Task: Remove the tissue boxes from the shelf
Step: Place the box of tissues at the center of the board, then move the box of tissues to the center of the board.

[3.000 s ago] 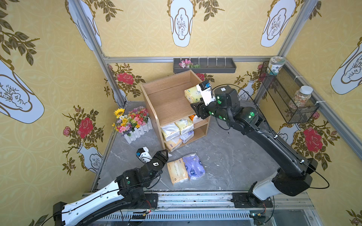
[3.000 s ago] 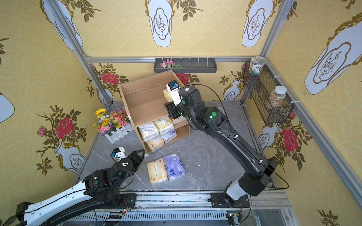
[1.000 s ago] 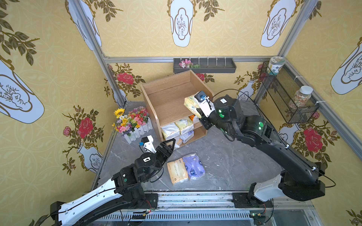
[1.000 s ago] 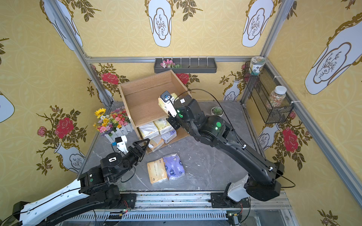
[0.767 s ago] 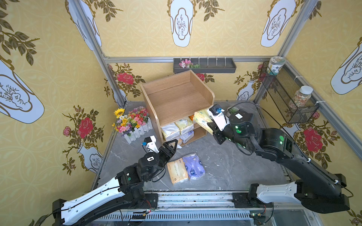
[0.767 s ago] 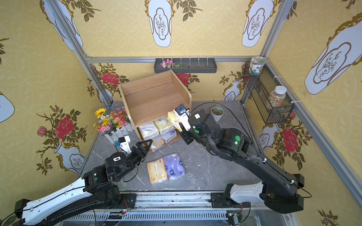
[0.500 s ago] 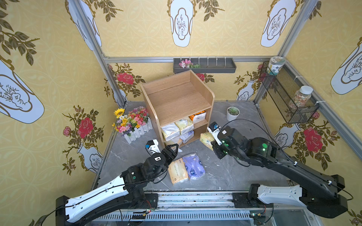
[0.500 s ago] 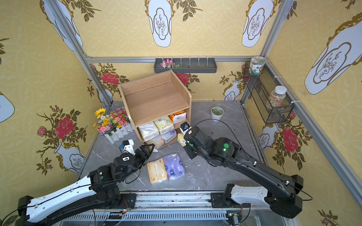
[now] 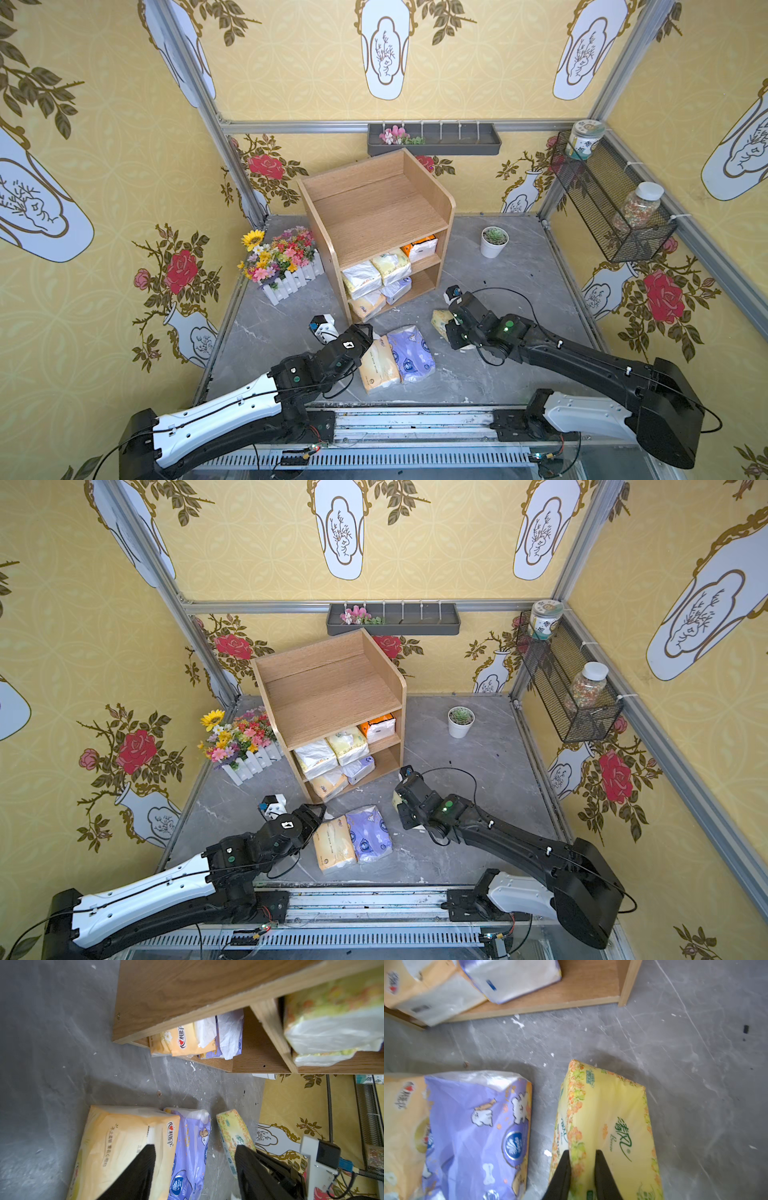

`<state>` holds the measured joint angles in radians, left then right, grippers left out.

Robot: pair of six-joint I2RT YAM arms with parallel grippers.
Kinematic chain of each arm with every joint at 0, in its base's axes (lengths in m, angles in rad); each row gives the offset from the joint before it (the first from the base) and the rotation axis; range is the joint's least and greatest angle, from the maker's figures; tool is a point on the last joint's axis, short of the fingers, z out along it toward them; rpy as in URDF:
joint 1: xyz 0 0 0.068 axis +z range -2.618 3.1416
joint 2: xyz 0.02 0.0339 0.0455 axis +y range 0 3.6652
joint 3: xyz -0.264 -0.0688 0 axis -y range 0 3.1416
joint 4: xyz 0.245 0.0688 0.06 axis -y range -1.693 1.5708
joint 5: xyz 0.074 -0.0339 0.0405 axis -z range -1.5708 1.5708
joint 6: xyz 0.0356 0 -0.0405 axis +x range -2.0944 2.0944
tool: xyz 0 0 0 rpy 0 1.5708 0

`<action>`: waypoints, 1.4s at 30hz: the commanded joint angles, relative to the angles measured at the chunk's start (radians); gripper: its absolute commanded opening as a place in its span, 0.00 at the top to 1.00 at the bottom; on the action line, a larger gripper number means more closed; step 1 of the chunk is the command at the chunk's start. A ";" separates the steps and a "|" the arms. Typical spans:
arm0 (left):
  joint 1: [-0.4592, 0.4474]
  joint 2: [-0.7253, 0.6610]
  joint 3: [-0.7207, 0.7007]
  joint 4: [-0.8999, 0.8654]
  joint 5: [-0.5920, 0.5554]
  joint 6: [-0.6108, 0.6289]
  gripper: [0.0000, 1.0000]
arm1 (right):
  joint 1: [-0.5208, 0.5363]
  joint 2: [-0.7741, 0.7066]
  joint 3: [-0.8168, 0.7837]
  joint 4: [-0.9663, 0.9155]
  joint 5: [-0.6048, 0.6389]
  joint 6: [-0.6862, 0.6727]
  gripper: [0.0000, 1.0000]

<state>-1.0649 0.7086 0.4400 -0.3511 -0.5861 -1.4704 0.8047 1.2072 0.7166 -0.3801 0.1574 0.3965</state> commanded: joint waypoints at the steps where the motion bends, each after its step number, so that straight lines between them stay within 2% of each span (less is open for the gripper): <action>1: 0.003 0.002 0.000 0.015 -0.005 0.005 0.33 | 0.001 0.017 -0.020 0.087 -0.085 0.049 0.99; 5: 0.008 0.017 0.020 0.015 -0.008 0.028 0.33 | 0.000 -0.010 -0.030 0.057 -0.094 0.070 0.86; 8: 0.013 0.034 0.031 0.031 -0.004 0.047 0.33 | -0.004 -0.031 0.005 0.009 -0.084 0.063 0.61; 10: 0.017 0.043 0.037 0.042 0.002 0.056 0.33 | -0.012 -0.033 0.036 -0.022 -0.078 0.052 0.52; 13: 0.019 0.059 0.040 0.050 0.003 0.056 0.33 | -0.035 -0.019 0.073 -0.020 -0.079 0.038 0.53; 17: 0.021 0.067 0.044 0.063 0.012 0.060 0.33 | -0.106 0.061 0.095 0.013 -0.146 0.052 0.51; 19: 0.020 0.065 0.046 0.061 0.011 0.061 0.33 | -0.140 0.107 0.096 0.050 -0.187 0.085 0.45; 21: 0.021 0.061 0.043 0.063 0.009 0.058 0.33 | -0.161 0.157 0.106 0.085 -0.216 0.119 0.31; 23: 0.022 0.057 0.044 0.065 0.010 0.059 0.33 | -0.165 0.208 0.124 0.114 -0.220 0.137 0.23; 32: 0.021 0.039 0.043 0.053 0.006 0.060 0.33 | -0.193 0.356 0.136 0.165 -0.221 0.153 0.21; 42: 0.021 0.048 0.042 0.070 0.000 0.059 0.33 | -0.184 0.238 0.085 0.066 -0.204 0.183 0.27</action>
<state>-1.0447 0.7513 0.4820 -0.3023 -0.5808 -1.4212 0.6182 1.4738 0.8169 -0.2710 -0.0532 0.5591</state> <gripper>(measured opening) 0.672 0.735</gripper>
